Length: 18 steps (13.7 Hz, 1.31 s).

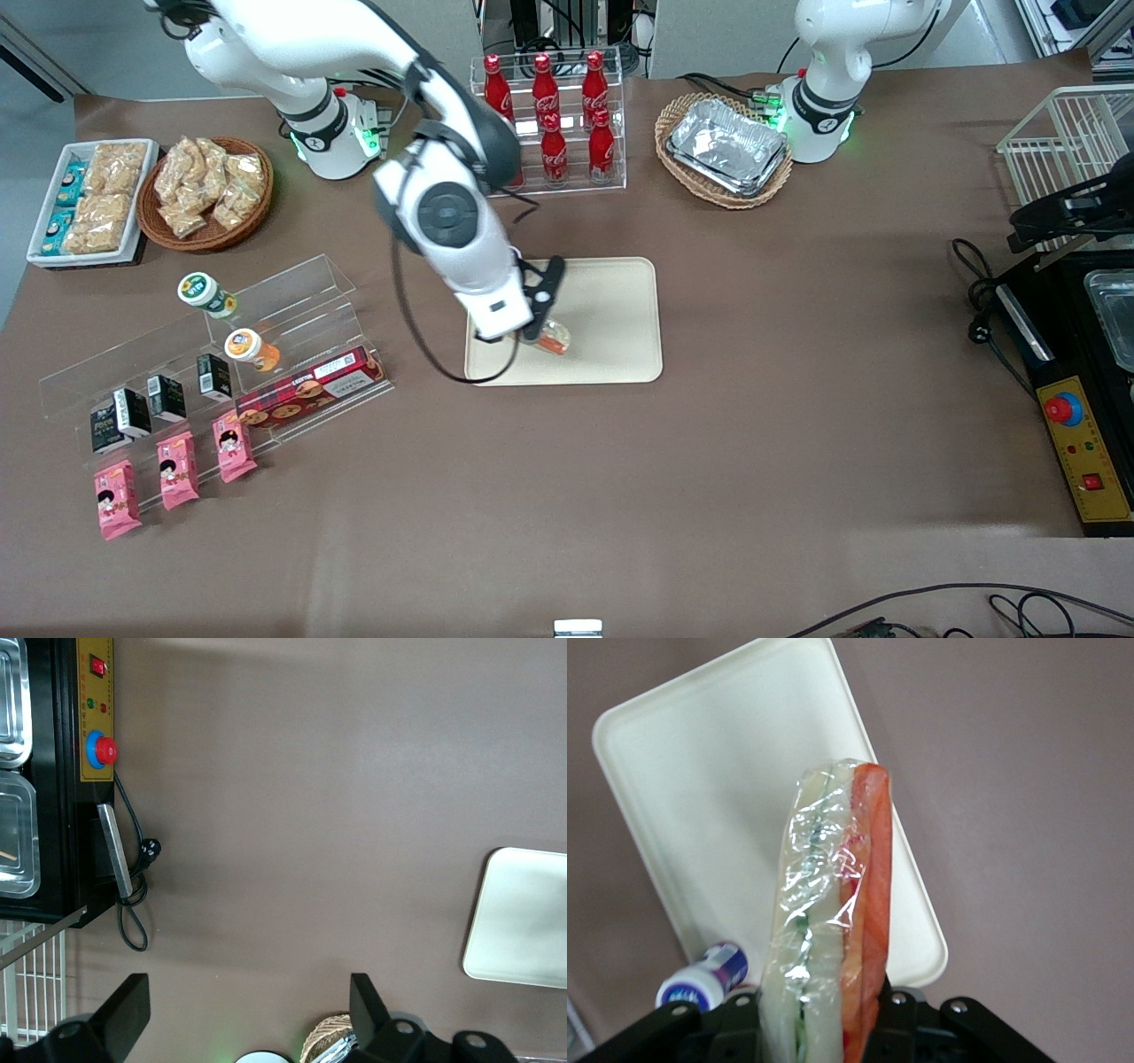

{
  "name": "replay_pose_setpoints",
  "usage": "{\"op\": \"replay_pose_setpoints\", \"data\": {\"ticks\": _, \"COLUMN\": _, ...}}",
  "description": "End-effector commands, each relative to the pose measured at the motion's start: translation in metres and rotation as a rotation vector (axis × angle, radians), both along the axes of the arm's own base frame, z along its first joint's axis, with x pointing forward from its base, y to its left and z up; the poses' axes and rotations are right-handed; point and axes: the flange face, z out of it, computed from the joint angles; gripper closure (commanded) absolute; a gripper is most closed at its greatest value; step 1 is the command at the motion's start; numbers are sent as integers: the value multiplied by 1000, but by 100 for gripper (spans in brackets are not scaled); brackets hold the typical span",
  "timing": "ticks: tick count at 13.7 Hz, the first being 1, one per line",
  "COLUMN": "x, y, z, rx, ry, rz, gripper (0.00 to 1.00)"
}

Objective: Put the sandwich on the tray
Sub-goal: 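Lower the sandwich onto the tray and open the right gripper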

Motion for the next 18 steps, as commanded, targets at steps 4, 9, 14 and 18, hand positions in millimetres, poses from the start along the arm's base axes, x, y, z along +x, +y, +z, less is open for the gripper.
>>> {"op": "replay_pose_setpoints", "data": {"ticks": 4, "x": -7, "y": 51, "z": -83, "rx": -49, "ry": -104, "rz": 114, "gripper": 62}}
{"op": "replay_pose_setpoints", "data": {"ticks": 9, "x": -14, "y": 65, "z": -124, "rx": -48, "ry": -131, "rz": 158, "gripper": 62}}
{"op": "replay_pose_setpoints", "data": {"ticks": 14, "x": -17, "y": 67, "z": -135, "rx": -46, "ry": -137, "rz": 165, "gripper": 60}}
{"op": "replay_pose_setpoints", "data": {"ticks": 18, "x": -24, "y": 72, "z": -145, "rx": -74, "ry": -146, "rz": 177, "gripper": 50}}
